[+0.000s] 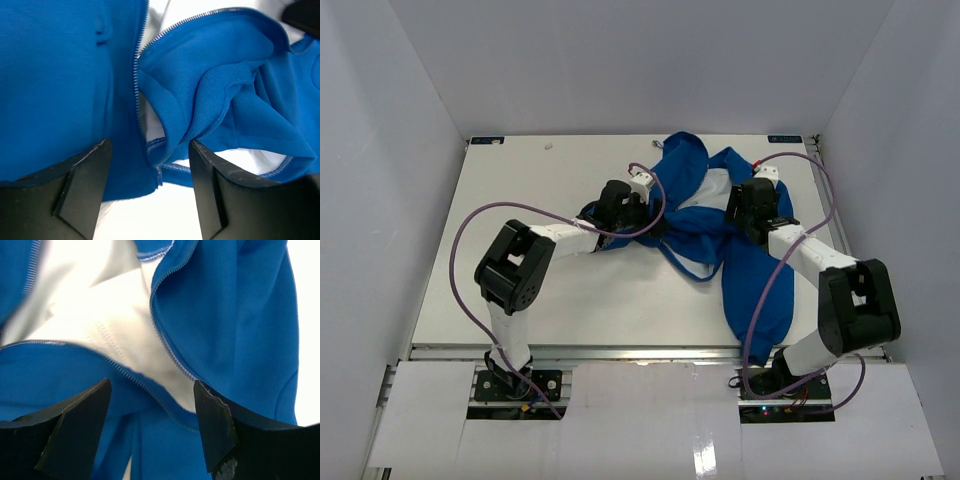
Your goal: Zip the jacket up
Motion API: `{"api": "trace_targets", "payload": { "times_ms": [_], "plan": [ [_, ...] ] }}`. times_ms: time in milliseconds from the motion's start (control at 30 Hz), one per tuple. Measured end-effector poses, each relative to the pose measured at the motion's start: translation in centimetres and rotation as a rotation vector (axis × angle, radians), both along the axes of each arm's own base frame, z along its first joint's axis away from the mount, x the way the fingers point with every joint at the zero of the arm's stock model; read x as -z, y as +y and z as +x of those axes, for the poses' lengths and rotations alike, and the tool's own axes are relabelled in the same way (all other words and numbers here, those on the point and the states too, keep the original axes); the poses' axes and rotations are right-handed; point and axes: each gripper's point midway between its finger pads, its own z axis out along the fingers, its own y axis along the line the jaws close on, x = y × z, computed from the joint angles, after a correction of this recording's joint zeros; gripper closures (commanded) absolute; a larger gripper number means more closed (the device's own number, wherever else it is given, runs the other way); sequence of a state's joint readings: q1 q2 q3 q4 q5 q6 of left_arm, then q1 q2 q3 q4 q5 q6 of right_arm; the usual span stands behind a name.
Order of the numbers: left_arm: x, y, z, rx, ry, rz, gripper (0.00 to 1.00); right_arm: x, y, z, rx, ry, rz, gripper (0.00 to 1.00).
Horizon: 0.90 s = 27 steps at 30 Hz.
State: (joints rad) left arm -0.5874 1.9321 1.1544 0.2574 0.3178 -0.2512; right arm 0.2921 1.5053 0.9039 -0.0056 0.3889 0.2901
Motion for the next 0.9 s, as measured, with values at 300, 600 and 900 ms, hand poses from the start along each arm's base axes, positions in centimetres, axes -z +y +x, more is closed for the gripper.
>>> {"api": "trace_targets", "payload": {
  "times_ms": [300,600,900],
  "plan": [
    [-0.5,-1.7,-0.9,0.058,-0.011,-0.06,1.0,1.7,-1.3,3.3,0.044,0.045,-0.052,0.55],
    [-1.2,-1.2,-3.7,0.074,-0.005,-0.1,1.0,0.7,-1.2,4.1,0.035,0.041,-0.046,0.37],
    [-3.3,-1.4,-6.7,0.15,-0.038,-0.182,1.0,-3.2,-1.8,3.7,0.063,-0.039,-0.038,0.33]
  ]
}}
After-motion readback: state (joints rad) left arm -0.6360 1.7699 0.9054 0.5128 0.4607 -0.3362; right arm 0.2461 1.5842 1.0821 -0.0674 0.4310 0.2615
